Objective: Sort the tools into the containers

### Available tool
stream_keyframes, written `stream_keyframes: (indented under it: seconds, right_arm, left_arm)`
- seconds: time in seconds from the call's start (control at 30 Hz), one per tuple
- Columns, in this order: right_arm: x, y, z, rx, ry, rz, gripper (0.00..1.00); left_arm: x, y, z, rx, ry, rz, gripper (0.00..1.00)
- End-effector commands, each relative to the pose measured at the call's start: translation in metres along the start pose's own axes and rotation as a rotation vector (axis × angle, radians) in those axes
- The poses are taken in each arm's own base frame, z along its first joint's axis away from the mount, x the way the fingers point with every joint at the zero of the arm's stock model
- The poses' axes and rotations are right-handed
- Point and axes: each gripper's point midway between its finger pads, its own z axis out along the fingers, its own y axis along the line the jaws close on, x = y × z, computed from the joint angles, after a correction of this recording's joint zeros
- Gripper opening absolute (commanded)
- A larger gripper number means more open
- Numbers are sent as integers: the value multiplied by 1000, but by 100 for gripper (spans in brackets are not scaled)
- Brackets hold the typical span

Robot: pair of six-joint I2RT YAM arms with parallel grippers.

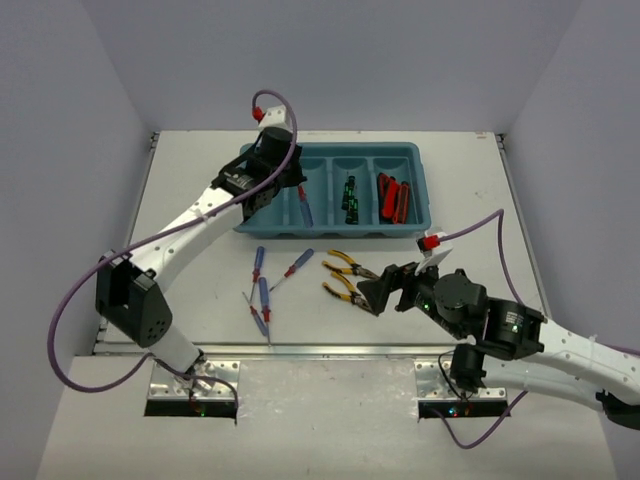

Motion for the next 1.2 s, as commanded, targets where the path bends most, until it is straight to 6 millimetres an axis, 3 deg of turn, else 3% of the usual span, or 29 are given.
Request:
stream_keyframes:
  seconds: [0.0,0.1,0.17,0.3,0.37,0.43,0.47,0.53,0.67,0.7,0.77,0.83,0.9,0.93,1.0,1.1,1.17]
  right_arm:
    - [0,-18,-6,66,-20,10,99]
    - [4,-23,-7,82,-12,7,99]
    - [7,-24,-6,92,-5,0,99]
    - [12,-26,-2,111,17,-17,99]
    - [12,-25,0,119,25,-27,99]
    - [12,-24,1,121,31,-32,99]
    - [12,-23,3,123,38,-37,99]
    - [14,-21,6,125,52,-41,99]
    - [24,-14,18,148,113,-63,99]
    - [21,-12,18,144,109,-57,99]
    - [27,-5,30,172,153,-63,99]
    - [33,-5,39,210,175,-55,99]
    - [35,0,52,238,200,-60,99]
    - [32,6,55,226,210,-58,99]
    - [37,9,63,239,245,-63,99]
    - [43,8,73,247,290,-51,99]
    - [47,8,75,242,314,-36,99]
  left_arm:
    - [-37,-4,40,-7,-67,133,0]
    - [-33,-18,71,36,-42,185,0]
    - [-16,-23,89,55,15,206,0]
    - [0,-30,104,78,82,209,0]
    - [9,-28,106,75,113,210,9]
    - [14,-23,104,54,129,207,32]
    - [13,-23,101,57,132,205,46]
    - [8,-24,91,66,126,188,63]
    - [-30,-29,48,93,52,135,76]
    - [-32,-29,46,93,49,125,76]
    - [-45,-19,10,69,22,75,83]
    - [-41,-4,-16,43,11,35,88]
    - [-4,31,-29,-54,50,7,100]
    - [-8,37,-48,-54,23,-35,100]
    - [25,66,-64,-129,59,-78,100]
    - [94,107,-75,-228,167,-78,98]
    - [117,113,-80,-223,209,-97,96]
